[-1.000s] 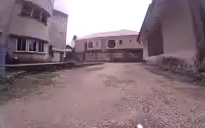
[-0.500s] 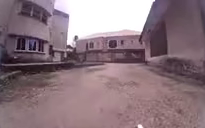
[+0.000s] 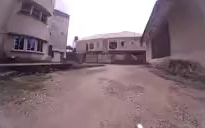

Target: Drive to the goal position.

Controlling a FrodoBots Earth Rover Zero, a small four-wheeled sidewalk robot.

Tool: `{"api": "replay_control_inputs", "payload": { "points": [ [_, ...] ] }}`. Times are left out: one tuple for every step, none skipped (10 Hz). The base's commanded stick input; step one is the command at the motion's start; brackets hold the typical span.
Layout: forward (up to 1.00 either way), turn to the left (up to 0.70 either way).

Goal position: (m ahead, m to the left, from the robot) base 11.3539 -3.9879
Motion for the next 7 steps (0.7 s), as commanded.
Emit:
{"api": "replay_control_inputs", "payload": {
  "points": [
    [0.5, 0.07],
    [0.5, 0.07],
    [0.5, 0.07],
    [0.5, 0.07],
    [0.5, 0.07],
    [0.5, 0.07],
    [0.5, 0.07]
  ]
}}
